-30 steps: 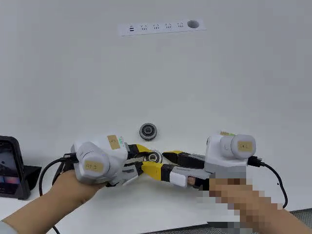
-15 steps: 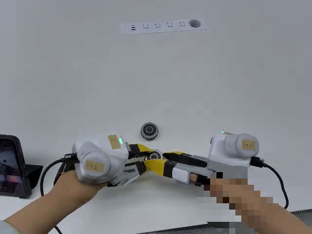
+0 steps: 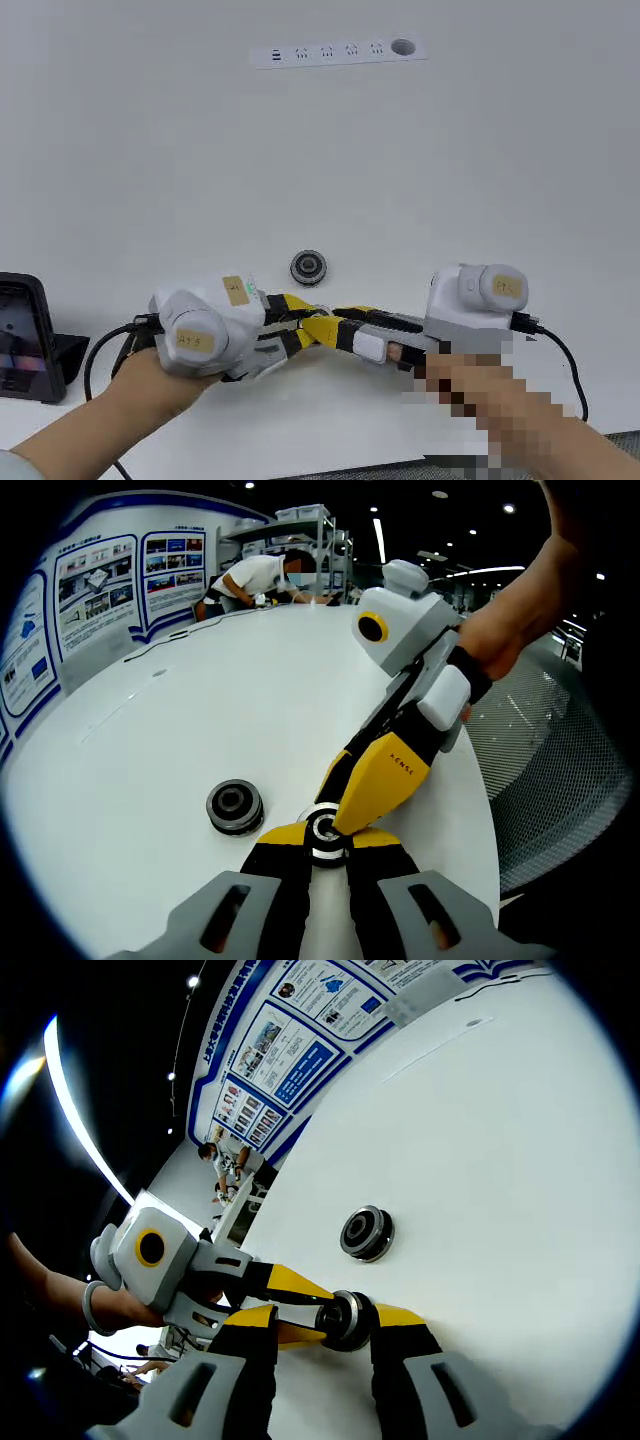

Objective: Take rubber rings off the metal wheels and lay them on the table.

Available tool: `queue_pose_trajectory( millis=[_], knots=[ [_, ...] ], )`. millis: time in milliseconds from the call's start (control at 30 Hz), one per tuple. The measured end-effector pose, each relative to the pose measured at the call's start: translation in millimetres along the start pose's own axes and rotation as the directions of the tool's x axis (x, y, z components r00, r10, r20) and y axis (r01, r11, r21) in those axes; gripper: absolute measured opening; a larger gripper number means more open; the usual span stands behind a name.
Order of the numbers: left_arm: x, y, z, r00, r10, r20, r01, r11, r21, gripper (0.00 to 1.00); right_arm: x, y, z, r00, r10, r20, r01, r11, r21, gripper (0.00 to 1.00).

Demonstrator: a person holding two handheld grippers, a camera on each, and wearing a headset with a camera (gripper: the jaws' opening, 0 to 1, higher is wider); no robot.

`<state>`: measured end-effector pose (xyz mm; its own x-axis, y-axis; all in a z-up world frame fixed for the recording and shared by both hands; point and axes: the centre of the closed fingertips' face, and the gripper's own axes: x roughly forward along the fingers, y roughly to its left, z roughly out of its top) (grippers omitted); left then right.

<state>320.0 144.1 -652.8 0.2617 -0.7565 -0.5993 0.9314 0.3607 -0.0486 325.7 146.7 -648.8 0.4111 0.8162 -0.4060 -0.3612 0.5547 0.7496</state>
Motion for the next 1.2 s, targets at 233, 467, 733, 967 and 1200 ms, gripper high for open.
queue_pose_trajectory(
  millis=[233,467,733,967,1200],
  knots=[
    [0.0,0.1,-0.2,1.0,0.002,0.001,-0.002,1.0,-0.002,0.13,-0.1,0.6,0.0,1.0,0.003,-0.009,-0.003,1.0,0.021,0.38],
    [-0.1,0.0,-0.4,1.0,0.002,0.003,-0.002,1.0,-0.002,0.13,-0.7,0.4,-1.0,0.9998,0.002,-0.021,-0.002,1.0,0.027,0.39],
    [0.0,-0.3,-0.2,1.0,0.001,0.003,-0.001,1.0,-0.002,0.13,-2.7,4.6,-1.4,0.9992,0.017,-0.037,-0.016,0.999,0.034,0.4],
    [0.0,-0.5,-0.1,1.0,0.001,0.004,-0.001,1.0,-0.003,0.13,-5.8,4.2,-5.5,0.998,0.026,-0.058,-0.023,0.999,0.047,0.39],
    [0.0,-0.4,0.0,1.0,0.002,0.005,-0.002,1.0,-0.005,0.13,-7.4,6.4,-7.5,0.9972,0.04,-0.063,-0.037,0.997,0.061,0.41]
  ],
)
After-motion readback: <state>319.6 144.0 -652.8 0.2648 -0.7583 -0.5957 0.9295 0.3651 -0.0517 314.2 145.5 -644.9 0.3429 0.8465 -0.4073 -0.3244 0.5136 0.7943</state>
